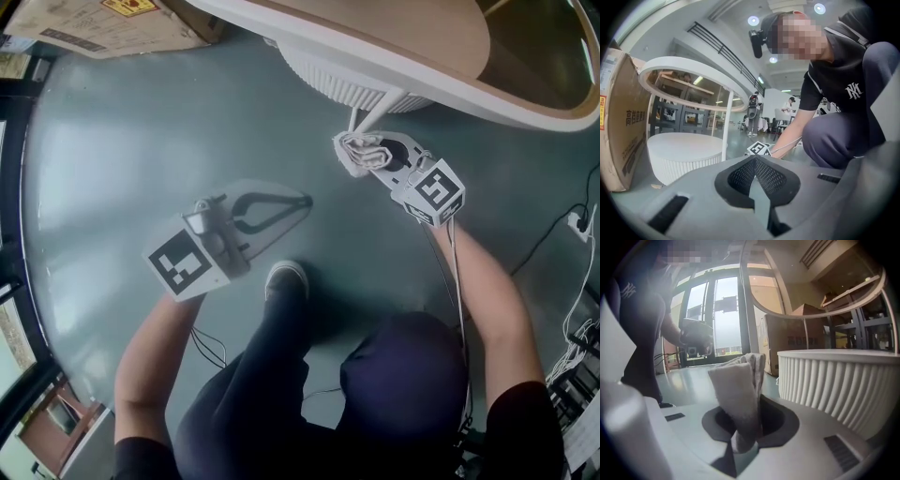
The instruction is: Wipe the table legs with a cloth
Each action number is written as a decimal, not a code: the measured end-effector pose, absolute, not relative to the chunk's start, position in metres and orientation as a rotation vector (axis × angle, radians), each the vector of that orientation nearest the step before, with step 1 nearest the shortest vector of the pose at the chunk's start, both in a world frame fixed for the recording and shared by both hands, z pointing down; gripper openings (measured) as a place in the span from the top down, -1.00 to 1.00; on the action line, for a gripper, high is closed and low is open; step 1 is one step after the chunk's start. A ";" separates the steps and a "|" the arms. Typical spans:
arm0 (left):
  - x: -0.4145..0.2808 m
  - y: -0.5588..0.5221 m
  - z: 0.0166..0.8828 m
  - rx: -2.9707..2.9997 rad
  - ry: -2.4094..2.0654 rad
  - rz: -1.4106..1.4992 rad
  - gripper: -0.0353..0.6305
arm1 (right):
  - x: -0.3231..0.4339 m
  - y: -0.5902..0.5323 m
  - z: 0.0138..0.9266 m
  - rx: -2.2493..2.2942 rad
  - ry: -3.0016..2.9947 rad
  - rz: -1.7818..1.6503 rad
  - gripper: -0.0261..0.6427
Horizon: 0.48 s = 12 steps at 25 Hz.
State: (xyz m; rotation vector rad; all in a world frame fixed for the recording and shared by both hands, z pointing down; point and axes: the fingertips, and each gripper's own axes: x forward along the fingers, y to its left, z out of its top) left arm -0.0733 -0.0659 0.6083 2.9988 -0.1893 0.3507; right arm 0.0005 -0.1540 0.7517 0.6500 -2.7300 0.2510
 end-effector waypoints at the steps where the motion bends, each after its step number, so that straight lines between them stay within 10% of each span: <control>1: -0.073 -0.065 0.609 2.997 -0.186 0.348 0.88 | 0.000 -0.154 0.753 0.653 -2.726 0.257 0.69; 12: -0.079 -0.043 0.624 2.945 -0.203 0.360 0.88 | 0.009 -0.144 0.811 0.643 -2.412 0.517 0.69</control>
